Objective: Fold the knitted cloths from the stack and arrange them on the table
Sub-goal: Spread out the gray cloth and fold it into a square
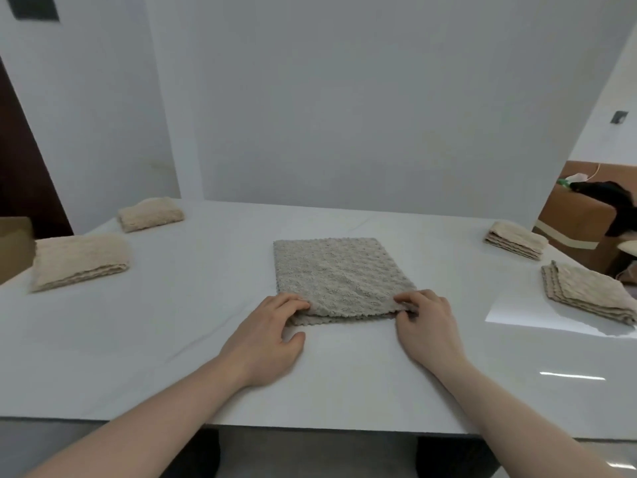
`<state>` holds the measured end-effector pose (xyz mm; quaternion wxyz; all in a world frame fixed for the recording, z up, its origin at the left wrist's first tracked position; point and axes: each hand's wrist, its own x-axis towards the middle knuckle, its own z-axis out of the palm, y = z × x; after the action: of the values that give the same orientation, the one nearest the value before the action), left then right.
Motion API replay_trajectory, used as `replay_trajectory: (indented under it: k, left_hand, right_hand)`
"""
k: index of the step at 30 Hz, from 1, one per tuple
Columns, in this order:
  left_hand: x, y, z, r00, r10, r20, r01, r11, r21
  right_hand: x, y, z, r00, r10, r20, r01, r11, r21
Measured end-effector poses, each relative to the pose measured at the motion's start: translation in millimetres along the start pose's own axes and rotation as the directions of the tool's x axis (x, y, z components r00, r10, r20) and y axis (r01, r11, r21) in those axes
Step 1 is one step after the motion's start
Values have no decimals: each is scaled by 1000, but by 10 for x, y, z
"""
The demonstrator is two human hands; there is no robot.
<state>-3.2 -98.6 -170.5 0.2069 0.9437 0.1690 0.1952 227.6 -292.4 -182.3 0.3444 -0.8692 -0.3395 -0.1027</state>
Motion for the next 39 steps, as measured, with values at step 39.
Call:
replay_trajectory:
  k: [39]
  left_hand:
    - [-364,1368,-1980,829,274,-488,-161,952,261]
  right_hand:
    - [-298,-1261,-2309,934,-189,-303,269,930,250]
